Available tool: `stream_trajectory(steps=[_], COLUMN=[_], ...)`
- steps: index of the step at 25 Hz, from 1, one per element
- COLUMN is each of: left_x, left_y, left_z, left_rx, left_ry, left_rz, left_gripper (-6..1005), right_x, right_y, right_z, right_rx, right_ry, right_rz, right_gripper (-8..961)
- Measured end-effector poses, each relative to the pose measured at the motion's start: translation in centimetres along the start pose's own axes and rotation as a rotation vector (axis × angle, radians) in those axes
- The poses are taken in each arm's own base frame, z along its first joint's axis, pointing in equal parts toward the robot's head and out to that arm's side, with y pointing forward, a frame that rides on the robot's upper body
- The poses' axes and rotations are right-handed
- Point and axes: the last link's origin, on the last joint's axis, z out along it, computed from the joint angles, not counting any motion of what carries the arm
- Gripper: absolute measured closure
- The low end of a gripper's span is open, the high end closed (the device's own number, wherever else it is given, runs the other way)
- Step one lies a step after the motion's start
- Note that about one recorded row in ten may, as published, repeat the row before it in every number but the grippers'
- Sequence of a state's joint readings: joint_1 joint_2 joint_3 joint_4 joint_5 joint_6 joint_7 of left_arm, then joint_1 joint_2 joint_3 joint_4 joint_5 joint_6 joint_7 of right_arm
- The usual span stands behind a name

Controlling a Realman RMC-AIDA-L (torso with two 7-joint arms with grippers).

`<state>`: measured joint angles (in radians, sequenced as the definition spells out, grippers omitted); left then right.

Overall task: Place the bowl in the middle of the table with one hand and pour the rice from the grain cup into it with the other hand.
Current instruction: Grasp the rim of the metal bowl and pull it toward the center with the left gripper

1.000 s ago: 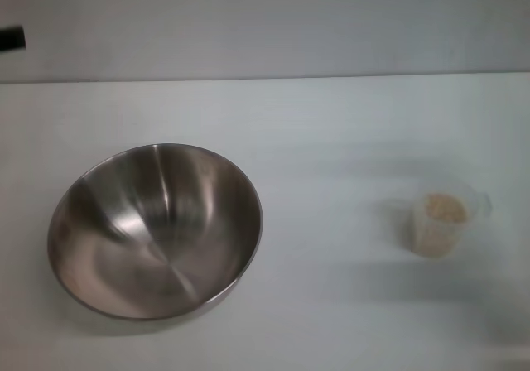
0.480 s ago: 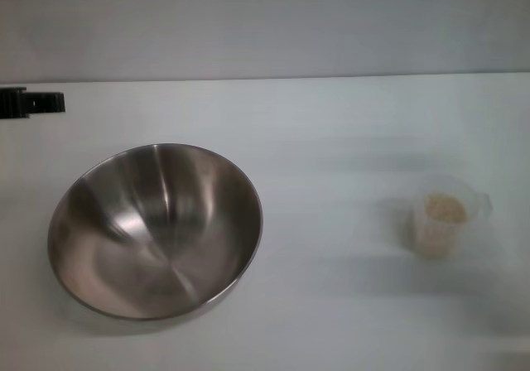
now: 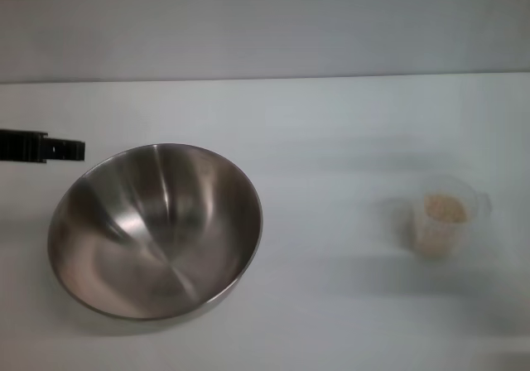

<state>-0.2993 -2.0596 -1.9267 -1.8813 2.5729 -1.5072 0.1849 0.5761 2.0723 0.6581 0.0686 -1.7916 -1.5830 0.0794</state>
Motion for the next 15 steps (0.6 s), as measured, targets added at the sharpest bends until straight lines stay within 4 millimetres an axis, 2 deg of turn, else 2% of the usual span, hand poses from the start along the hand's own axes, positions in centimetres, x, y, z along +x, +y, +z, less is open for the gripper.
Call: stream_trajectory(steps=[9,15], left_x=[-1.0,-1.7], left_y=[0.1,-0.6], left_z=[0.1,1.3], left_rx=[-0.007,-0.001], left_ry=[-0.075,-0.101], left_rz=[-0.001,-0.031], left_gripper=[188,189], right_x=[0.0,0.0], right_y=[-0.2,-0.2], right_z=[-0.1,-0.1], right_rx=[0.002,0.003], right_ry=[0.002,0.004], right_rz=[-0.007,-0.007], right_gripper=[319,317])
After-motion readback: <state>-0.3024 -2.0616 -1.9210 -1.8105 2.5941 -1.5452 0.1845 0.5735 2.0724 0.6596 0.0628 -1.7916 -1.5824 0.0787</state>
